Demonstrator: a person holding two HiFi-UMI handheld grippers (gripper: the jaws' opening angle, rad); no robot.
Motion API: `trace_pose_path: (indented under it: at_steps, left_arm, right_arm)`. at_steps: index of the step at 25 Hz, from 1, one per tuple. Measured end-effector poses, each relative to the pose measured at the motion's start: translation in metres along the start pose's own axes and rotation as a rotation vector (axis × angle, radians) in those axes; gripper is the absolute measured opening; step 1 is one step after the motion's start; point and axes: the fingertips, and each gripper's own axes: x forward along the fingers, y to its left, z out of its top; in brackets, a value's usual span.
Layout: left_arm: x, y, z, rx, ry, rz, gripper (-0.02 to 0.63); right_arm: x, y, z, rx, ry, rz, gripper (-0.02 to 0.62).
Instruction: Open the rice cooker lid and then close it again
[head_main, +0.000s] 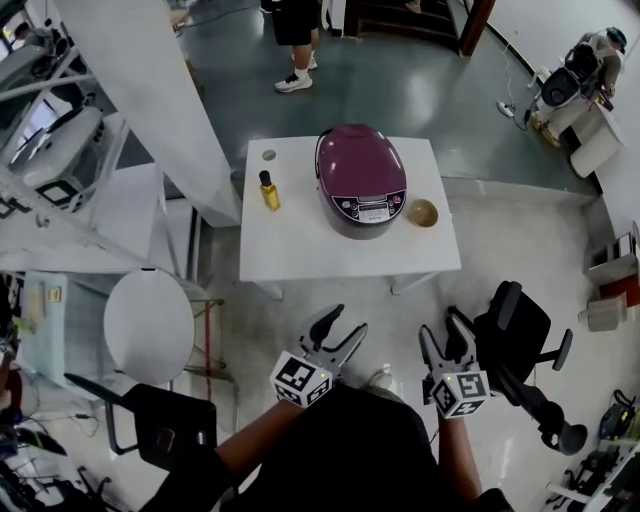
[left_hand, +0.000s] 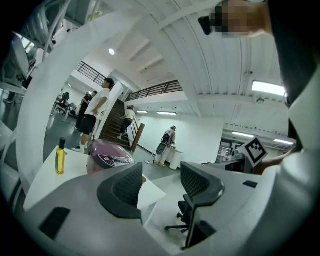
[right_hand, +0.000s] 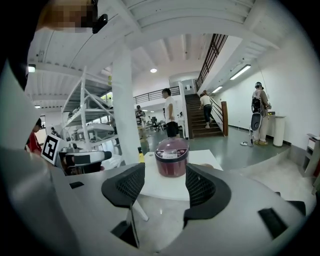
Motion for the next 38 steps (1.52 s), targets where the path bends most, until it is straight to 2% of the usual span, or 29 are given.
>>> trace_pose_path:
  at_steps: [8, 14, 20, 24, 30, 38]
  left_arm:
    - [0.001, 0.021, 0.001, -0.029, -0.01, 0.072, 0.219]
    - [0.013, 0.039, 0.01, -0.032, -0.032, 0.17, 0.219]
    - [0.057, 0.073, 0.025, -0.014, -0.035, 0.295, 0.222]
    - [0.088, 0.09, 0.034, -0.01, -0.023, 0.342, 0.223]
    - [0.13, 0.1, 0.054, 0.011, -0.062, 0.413, 0.227]
    - [0.148, 0.107, 0.065, 0.004, -0.089, 0.521, 0.225]
  right_arm:
    - [0.032, 0.009, -0.004, -0.007, 0.037, 0.078, 0.233]
    - [0.076, -0.003, 0.006, -0.013, 0.034, 0.173, 0.233]
    - [0.142, -0.032, 0.044, -0.034, 0.003, 0.287, 0.233]
    - [0.177, -0.052, 0.071, -0.04, -0.021, 0.344, 0.233]
    - [0.216, -0.079, 0.074, -0.034, 0.02, 0.418, 0.233]
    - [0.252, -0.067, 0.085, -0.133, 0.069, 0.616, 0.233]
